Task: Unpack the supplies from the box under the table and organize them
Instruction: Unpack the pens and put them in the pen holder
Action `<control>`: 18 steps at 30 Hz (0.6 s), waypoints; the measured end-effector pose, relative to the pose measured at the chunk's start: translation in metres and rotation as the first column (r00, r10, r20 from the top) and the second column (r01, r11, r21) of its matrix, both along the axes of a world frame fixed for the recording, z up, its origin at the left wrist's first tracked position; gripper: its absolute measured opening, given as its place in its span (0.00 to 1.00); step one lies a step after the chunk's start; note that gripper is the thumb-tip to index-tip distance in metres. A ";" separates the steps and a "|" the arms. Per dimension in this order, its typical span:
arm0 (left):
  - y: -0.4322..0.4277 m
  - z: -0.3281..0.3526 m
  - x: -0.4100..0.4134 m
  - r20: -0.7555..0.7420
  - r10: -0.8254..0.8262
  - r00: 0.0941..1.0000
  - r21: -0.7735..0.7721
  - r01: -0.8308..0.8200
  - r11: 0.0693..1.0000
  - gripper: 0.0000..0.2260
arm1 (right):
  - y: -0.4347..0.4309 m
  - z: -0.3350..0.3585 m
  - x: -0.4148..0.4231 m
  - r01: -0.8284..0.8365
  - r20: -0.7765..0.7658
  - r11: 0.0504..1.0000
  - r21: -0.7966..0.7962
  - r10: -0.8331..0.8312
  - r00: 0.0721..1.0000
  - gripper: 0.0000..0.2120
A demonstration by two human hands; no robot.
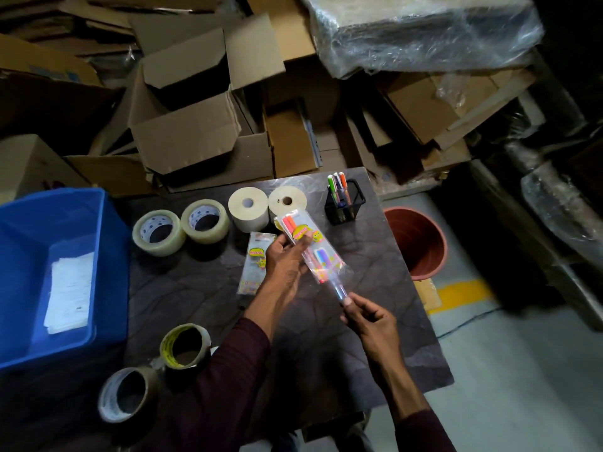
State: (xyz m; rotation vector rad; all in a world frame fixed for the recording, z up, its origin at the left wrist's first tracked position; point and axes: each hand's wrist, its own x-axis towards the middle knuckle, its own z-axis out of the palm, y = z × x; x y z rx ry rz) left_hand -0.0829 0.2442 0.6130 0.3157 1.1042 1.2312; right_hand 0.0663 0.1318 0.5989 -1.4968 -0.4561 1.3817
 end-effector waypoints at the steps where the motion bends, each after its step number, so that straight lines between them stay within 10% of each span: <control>1: 0.004 0.002 -0.004 0.003 0.016 1.000 0.008 -0.016 1.000 0.07 | -0.005 -0.001 0.007 -0.017 0.020 1.000 -0.009 0.017 1.000 0.11; 10: -0.002 -0.006 -0.022 -0.126 -0.069 0.990 0.019 0.072 0.997 0.11 | -0.011 0.021 0.033 0.074 -0.015 0.995 0.061 -0.073 0.997 0.12; 18: -0.034 -0.014 0.017 -0.075 -0.274 0.959 -0.014 0.274 0.962 0.10 | 0.030 0.022 0.001 -0.222 0.225 0.968 0.117 0.192 0.955 0.11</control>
